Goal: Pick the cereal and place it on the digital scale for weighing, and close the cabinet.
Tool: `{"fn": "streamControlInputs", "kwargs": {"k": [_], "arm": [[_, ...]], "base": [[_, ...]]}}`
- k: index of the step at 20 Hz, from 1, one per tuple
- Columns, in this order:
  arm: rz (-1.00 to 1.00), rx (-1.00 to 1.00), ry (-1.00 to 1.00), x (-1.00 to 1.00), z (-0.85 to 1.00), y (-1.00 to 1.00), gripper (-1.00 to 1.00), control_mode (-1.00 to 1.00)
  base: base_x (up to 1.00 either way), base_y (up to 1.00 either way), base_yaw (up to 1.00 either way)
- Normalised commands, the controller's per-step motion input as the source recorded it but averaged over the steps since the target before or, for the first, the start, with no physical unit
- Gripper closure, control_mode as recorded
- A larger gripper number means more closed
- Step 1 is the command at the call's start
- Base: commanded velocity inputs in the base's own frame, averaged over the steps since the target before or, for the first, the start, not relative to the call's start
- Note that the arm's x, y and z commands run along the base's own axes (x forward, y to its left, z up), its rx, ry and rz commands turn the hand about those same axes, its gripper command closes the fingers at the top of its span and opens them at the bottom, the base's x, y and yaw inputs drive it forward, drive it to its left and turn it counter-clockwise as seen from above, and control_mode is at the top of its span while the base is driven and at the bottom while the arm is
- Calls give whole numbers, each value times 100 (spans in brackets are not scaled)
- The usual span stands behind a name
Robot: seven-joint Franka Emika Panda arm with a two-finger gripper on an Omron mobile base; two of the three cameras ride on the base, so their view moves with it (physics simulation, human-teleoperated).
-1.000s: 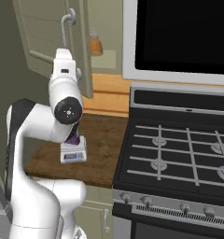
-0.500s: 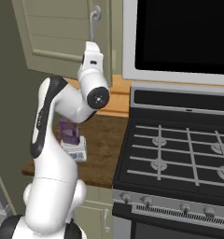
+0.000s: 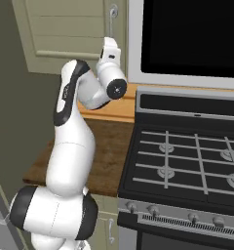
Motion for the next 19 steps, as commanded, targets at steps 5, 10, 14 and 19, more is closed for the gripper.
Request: {"fn": "streamControlInputs", "kwargs": {"k": [5,10,14,19], "arm": [[0,0,0,69,0,0,-100,-100],[-2,-1,0,71,0,1,-100,-100],[-2,-4,0,97,-19,21,-100,-100],[0,0,5,99,-6,1,-100,-100]], "base": [[0,0,0],[0,0,0],[0,0,0],[0,0,0]]}}
